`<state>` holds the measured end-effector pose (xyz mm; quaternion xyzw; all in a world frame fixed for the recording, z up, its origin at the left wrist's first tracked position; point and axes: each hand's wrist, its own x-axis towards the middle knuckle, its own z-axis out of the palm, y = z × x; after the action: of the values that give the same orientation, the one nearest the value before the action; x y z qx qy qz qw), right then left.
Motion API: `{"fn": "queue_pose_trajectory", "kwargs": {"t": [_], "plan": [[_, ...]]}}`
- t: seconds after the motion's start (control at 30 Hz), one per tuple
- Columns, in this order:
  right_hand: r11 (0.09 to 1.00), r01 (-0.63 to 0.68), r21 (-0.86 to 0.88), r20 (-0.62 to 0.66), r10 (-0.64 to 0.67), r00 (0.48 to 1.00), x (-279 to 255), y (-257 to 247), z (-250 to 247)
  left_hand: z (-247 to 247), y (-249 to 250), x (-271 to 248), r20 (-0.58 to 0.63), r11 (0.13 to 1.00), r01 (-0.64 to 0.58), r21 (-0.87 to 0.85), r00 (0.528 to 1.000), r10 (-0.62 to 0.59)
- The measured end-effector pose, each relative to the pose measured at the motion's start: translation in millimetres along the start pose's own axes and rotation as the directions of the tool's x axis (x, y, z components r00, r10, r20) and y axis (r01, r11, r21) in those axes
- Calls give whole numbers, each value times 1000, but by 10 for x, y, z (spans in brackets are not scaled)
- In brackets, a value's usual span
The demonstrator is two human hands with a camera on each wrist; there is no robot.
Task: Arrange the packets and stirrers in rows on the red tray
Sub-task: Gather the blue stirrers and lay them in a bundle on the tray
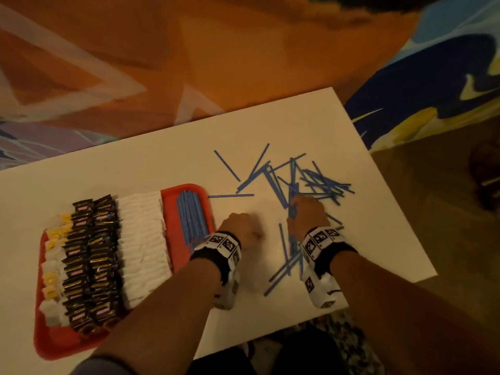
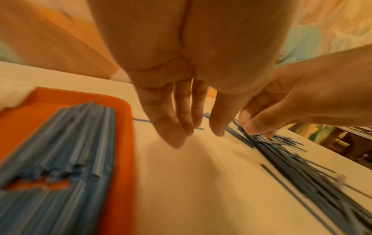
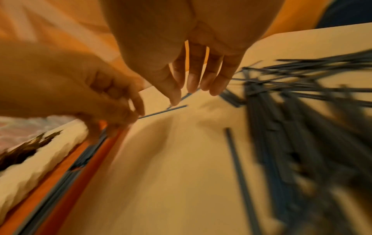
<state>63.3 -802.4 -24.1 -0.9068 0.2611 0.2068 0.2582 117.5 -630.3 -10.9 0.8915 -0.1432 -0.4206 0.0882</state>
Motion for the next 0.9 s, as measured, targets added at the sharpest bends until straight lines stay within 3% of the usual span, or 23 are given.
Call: {"fn": "queue_pose_trajectory", "kwargs": {"t": [0.07,0.13,0.37,0.57,0.73,0.9], "plan": [[985,-170,-21,39,171,984,-31,319,-62,197,225,25,38,996,59,-62,998,-57],[969,-247,-10,102,246,964,-61,537,-77,344,456,75,-5,995,62,-84,998,-62],[977,-82,197,158,51,986,-90,596,26,533,1065,216,-160,965,109,-237,976,-150],[949,-35,313,142,-11,990,-36,758,-154,542,1241,337,-237,943,142,-301,947,-218],[948,-44,315,150,-4,989,26,916,-245,535,1284,431,-217,929,193,-316,938,-269],[951,-48,304,194,-13,981,95,939,-302,387,1246,433,-45,891,283,-356,947,-319]]}}
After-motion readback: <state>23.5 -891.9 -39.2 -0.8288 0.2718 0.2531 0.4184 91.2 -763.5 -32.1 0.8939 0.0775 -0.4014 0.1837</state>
